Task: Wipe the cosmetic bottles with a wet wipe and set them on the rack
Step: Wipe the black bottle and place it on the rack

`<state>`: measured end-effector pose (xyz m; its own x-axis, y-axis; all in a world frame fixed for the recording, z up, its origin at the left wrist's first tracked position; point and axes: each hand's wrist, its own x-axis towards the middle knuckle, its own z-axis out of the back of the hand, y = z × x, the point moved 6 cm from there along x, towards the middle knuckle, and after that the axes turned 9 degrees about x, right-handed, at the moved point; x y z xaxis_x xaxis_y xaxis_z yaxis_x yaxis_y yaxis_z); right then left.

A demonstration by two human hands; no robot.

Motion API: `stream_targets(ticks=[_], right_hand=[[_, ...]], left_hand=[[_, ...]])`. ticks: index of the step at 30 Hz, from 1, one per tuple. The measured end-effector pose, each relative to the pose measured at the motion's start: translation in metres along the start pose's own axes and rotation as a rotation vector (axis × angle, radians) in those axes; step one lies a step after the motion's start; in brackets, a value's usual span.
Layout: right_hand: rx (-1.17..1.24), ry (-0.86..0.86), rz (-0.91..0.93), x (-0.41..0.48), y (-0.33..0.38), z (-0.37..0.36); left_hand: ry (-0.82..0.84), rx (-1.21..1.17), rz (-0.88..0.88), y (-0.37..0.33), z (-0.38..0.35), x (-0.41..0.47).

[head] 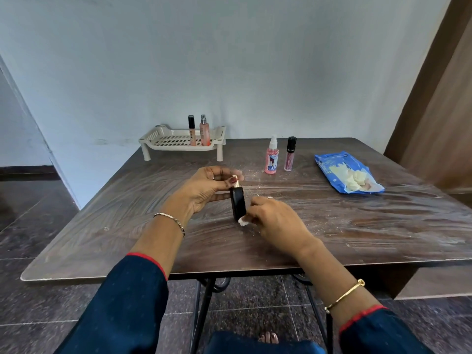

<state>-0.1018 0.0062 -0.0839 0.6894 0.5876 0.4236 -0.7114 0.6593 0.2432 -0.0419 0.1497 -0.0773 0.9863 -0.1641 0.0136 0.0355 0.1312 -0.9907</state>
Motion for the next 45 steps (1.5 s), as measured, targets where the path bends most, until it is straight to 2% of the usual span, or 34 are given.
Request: stream_targets(ticks=[4,9,21,25,27,29,31,36,45], right_hand=[[0.059,-0.144,-0.02,0.012,-0.006,0.027],[0.035,-0.225,-0.044,0.028,-0.003,0.032],[-0.032,-0.028,0.01,0.009,0.01,0.005],[-0.07,0.116,0.055,0.003,0.014,0.002],[-0.017,0.072,0.032,0.004,0.01,0.01],[0.045,-0.062,0.002,0.01,0.003,0.022],[0.014,-0.126,0.002,0.019,0.003,0.028],[-0.135,-0.118,0.038,0.031,0.018,0.018],[-0.126,-0.02,0.015,0.011,0.018,0.001]], left_hand=[[-0.004,-0.027,-0.008,0.0,-0.002,-0.001],[0.001,-0.032,-0.02,0.0,-0.004,-0.002],[-0.024,-0.009,-0.005,0.005,0.0,0.006],[-0.033,0.027,-0.017,0.003,0.002,0.005],[-0.036,0.033,-0.019,0.003,0.003,0.005],[-0.035,0.02,-0.019,0.002,0.004,0.004],[-0.029,0.008,-0.022,0.002,0.005,0.004],[-0.067,0.006,-0.018,0.003,0.002,0.002],[-0.131,0.037,0.025,0.006,-0.001,0.007]])
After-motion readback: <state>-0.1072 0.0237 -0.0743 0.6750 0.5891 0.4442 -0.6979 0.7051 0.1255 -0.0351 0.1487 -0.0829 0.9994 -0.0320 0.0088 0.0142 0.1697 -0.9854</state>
